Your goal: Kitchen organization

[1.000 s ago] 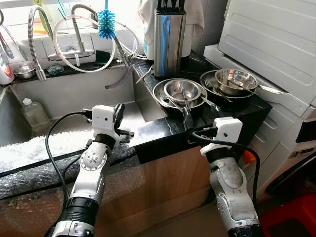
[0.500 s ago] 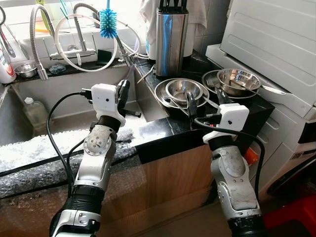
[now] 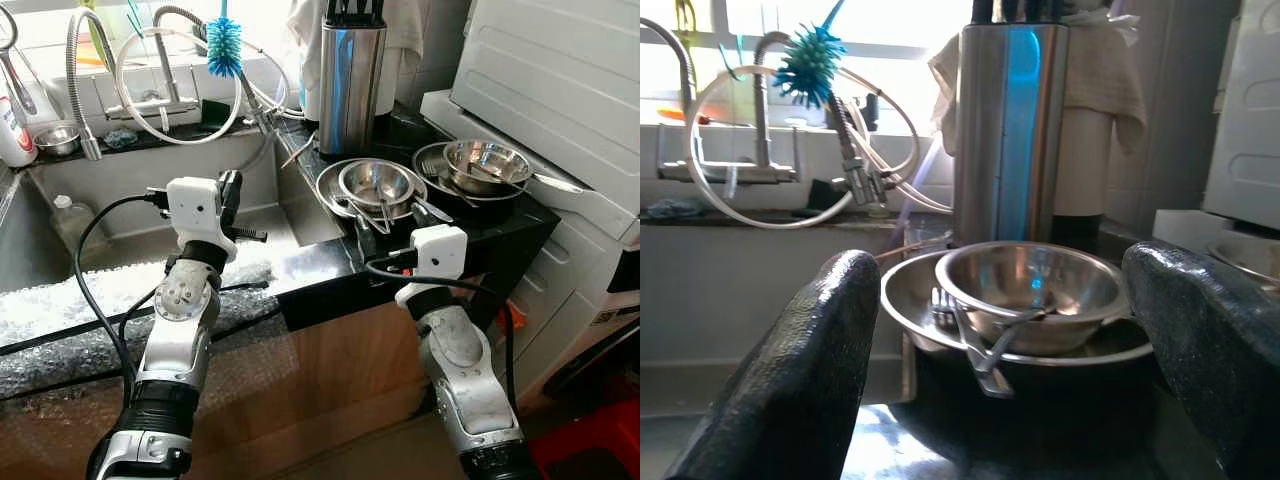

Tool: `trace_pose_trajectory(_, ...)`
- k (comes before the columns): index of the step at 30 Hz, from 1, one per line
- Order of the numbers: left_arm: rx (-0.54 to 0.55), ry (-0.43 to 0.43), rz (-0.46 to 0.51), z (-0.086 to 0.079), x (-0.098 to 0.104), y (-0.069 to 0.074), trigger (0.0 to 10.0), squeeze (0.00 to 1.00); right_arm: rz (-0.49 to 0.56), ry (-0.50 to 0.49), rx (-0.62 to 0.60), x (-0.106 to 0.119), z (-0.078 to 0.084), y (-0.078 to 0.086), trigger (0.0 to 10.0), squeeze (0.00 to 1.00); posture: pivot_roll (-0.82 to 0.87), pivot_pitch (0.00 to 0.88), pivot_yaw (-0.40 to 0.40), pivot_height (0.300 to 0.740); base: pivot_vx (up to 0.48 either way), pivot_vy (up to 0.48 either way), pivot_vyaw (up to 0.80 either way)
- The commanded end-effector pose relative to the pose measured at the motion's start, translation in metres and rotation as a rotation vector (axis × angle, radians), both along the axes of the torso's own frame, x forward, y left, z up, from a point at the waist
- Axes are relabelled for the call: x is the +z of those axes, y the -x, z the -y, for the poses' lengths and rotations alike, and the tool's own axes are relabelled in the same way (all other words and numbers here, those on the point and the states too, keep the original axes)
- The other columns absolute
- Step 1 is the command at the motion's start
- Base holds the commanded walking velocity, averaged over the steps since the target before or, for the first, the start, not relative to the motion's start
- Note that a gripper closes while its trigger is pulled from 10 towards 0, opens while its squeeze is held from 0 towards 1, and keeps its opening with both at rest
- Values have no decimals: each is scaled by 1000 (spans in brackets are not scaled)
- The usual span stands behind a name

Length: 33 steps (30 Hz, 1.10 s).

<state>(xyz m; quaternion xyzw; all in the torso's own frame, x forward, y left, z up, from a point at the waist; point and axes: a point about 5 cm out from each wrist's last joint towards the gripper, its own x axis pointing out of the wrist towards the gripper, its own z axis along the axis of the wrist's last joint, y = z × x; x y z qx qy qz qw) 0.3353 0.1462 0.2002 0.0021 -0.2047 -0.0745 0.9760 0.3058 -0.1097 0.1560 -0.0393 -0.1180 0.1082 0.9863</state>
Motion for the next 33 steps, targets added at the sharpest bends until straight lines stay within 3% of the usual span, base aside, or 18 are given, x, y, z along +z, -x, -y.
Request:
trace_pose_trajectory(1, 4, -17, -22, 1, -3, 0, 10000, 0, -18, 6, -15, -2, 2, -2, 10000, 0, -114, 0, -2, 740, 0, 0, 0)
trace_pose_trajectory(3, 0, -14, -26, 3, -4, 0, 10000, 0, -20, 4, -27, -3, 5, -2, 10000, 0, -117, 0, -1, 740, 0, 0, 0)
trace_pose_trajectory(4, -2, -11, -29, 4, -5, 0, 10000, 0, -22, 3, -34, -3, 6, -2, 8392, 0, -117, 0, 0, 740, 0, 0, 0)
trace_pose_trajectory(5, -3, -10, -31, 4, -5, 0, 10000, 0, -26, 6, -37, -4, 7, -2, 4745, 0, -116, 0, -1, 740, 0, 0, 0)
trace_pose_trajectory(6, -3, -10, -32, 4, -5, 0, 10000, 0, -27, 7, -37, -4, 7, -2, 4745, 0, -116, 0, -1, 740, 0, 0, 0)
trace_pose_trajectory(7, -3, -10, -32, 5, -5, 0, 10000, 0, -30, 7, -37, -5, 6, -2, 1529, 0, -114, 0, -1, 740, 0, 0, 0)
trace_pose_trajectory(9, -4, -9, -32, 5, -4, 0, 10000, 0, -43, 12, -39, -7, 6, -3, 1843, 0, -112, 0, -1, 740, 0, 0, 0)
trace_pose_trajectory(11, -4, -8, -34, 5, -4, 0, 10000, 0, -49, 14, -37, -8, 5, -3, 0, 0, -111, 0, -1, 740, 0, 0, 0)
trace_pose_trajectory(13, -4, -7, -36, 5, -5, 0, 10000, 0, -52, 16, -34, -9, 4, -3, 510, 0, -111, 0, -1, 740, 0, 0, 0)
trace_pose_trajectory(14, -4, -7, -37, 5, -5, 0, 10000, 0, -53, 17, -34, -9, 4, -3, 2431, 0, -110, 0, -1, 740, 0, 0, 0)
trace_pose_trajectory(17, -8, -7, -41, 6, -5, 0, 10000, 0, -61, 20, -32, -10, 4, -3, 3255, 0, -111, 0, 0, 740, 0, 0, 0)
trace_pose_trajectory(18, -10, -7, -43, 7, -6, 0, 10000, 0, -66, 23, -31, -11, 3, -3, 4980, 0, -111, 0, 0, 740, 0, 0, 0)
trace_pose_trajectory(20, -11, -7, -44, 7, -6, 0, 10000, 0, -70, 24, -31, -12, 3, -3, 4980, 0, -111, 0, 1, 740, 0, 0, 0)
trace_pose_trajectory(21, -13, -7, -45, 8, -6, 0, 10000, 0, -74, 25, -33, -12, 4, -3, 10000, 0, -112, 0, 1, 740, 0, 0, 0)
trace_pose_trajectory(30, -29, -3, -53, 12, -7, 0, 10000, 0, -92, 35, -55, -15, 6, -4, 10000, 0, -113, 0, 2, 740, 0, 0, 0)
trace_pose_trajectory(31, -31, -3, -54, 12, -7, 0, 10000, 0, -91, 34, -56, -15, 7, -4, 0, 0, -112, 0, 2, 740, 0, 0, 0)
trace_pose_trajectory(33, -32, -2, -55, 12, -7, 0, 10000, 0, -89, 33, -55, -15, 7, -4, 0, 0, -112, 0, 2, 740, 0, 0, 0)
